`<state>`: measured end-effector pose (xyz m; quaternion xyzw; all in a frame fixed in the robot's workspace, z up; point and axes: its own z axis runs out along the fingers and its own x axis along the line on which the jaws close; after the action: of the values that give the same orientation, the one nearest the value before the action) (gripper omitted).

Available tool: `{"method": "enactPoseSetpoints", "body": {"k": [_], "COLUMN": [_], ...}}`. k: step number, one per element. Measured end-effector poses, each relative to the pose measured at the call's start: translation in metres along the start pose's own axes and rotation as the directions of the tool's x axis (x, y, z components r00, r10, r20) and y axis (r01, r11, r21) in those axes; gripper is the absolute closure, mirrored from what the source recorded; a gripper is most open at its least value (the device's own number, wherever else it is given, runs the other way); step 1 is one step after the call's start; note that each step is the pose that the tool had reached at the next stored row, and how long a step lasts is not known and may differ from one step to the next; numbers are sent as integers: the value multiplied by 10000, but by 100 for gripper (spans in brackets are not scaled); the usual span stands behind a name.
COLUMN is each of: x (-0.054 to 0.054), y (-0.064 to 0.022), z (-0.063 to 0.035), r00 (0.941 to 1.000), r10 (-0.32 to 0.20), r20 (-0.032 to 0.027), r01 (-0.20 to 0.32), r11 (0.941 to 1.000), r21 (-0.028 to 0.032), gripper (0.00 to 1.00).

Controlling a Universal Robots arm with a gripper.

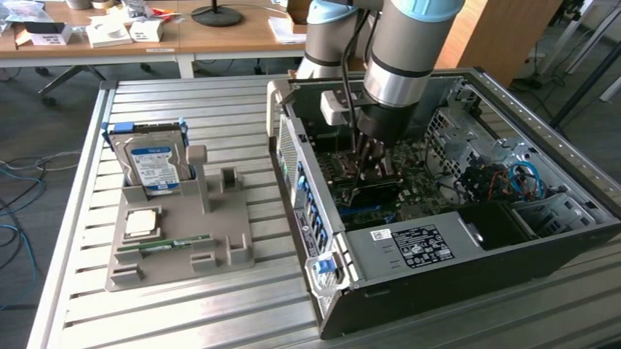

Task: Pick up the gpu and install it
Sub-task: 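Press down on the gpu until it lock into place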

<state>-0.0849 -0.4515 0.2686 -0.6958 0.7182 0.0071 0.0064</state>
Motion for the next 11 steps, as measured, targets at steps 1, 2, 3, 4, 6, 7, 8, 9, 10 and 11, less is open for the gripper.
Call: {"method": "enactPoseSetpoints", "body": {"k": [1, 2, 3, 4, 6, 7, 8, 9, 10, 11], "x": [0, 0, 0, -1, -1, -2, -2, -2, -2, -2], "y": [0, 0, 0, 0, 1, 0, 0, 0, 0, -1], "z": [0, 0, 0, 0, 0, -3, -11, -20, -31, -40], "r00": [10000, 10000, 10000, 10000, 10000, 10000, 10000, 10000, 10000, 10000], "r10": [-1, -2, -2, -1, 0, 0, 0, 1, 2, 2], "r20": [-1, -2, -1, -1, -2, -3, -4, -3, -1, -2], "r01": [1, 2, 2, 1, 0, 0, 0, -1, -2, -2], "r11": [10000, 10000, 10000, 10000, 10000, 10000, 10000, 10000, 10000, 10000], "r21": [-1, -1, -1, -1, -1, -1, -2, -2, -2, -3], "gripper": [89, 89, 89, 89, 89, 89, 89, 89, 89, 89]}}
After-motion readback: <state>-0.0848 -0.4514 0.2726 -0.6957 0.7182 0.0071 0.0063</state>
